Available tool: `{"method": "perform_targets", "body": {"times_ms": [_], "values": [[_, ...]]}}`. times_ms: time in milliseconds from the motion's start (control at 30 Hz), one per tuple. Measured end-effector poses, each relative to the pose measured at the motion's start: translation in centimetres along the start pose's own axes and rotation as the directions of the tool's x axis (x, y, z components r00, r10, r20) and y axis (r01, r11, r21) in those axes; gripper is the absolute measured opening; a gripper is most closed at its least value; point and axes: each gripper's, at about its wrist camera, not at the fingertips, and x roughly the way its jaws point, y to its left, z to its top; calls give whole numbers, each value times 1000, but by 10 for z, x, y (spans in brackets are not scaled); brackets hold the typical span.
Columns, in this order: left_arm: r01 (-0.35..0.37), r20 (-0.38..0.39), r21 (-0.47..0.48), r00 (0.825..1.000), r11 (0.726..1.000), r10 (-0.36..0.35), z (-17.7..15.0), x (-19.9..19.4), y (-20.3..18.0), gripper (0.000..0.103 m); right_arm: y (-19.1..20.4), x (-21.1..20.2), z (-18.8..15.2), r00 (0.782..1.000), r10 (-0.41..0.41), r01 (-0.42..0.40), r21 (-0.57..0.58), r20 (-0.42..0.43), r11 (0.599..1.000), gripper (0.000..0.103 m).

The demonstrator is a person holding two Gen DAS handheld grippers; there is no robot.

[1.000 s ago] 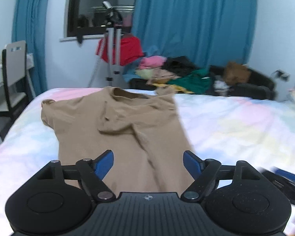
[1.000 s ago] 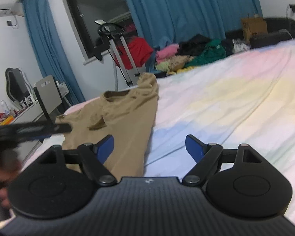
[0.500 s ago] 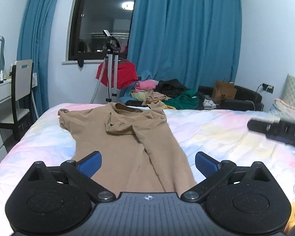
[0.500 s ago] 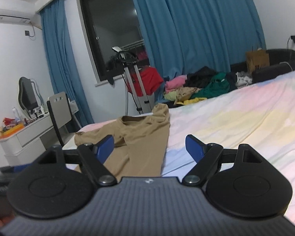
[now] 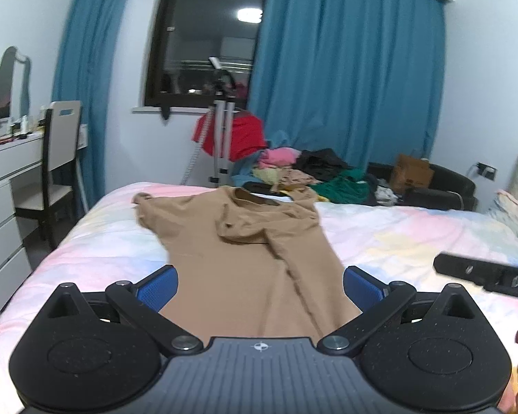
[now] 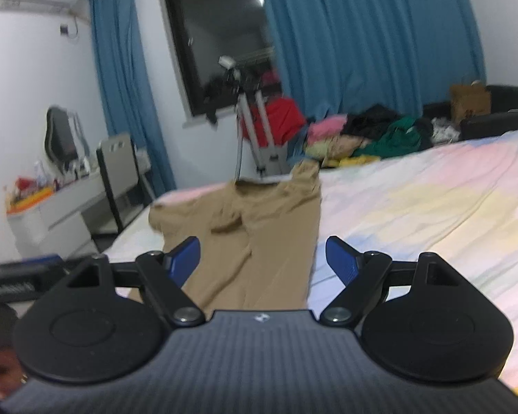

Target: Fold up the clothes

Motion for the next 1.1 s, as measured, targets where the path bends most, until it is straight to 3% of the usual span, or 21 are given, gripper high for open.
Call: {"method": "perform_targets", "body": {"times_ms": [167,300,433,533,733,867,933,967,1000,1033,1067,1100], "values": [[-40,17,-107,999,993,42,7,-6,55,103,27,66,12,992,53,-55,-18,-114,998,81],[-104,43,-185,993,977,114,5,-5,100,103,82,145,27,982,96,-115,-112,-163,987,81],[-164,-6,-298,985,940,170,-5,6,143,102,142,239,36,967,165,-196,-150,-193,969,81],[-207,-16,-327,977,922,214,-11,10,164,102,187,309,35,958,193,-234,-191,-213,953,81],[-253,-17,-368,964,895,265,-16,28,183,102,243,429,27,958,149,-201,-204,-245,958,81],[-251,-37,-383,966,889,256,-22,43,183,102,259,483,14,963,95,-155,-235,-251,959,70],[-259,-46,-368,964,893,261,-24,49,183,102,260,498,9,964,74,-138,-242,-254,961,70],[-267,-50,-360,962,894,267,-25,51,182,102,259,503,7,964,66,-130,-243,-256,961,59],[-276,-53,-352,960,895,275,-26,53,181,101,258,508,6,964,57,-122,-244,-258,962,39],[-281,-57,-349,959,894,279,-27,55,181,101,255,510,6,965,52,-114,-231,-256,966,29],[-283,-60,-352,958,892,280,-27,56,180,101,248,509,10,967,52,-105,-200,-251,974,11],[-282,-56,-354,958,892,281,-26,56,180,101,241,505,16,969,65,-106,-164,-237,981,10]]}}
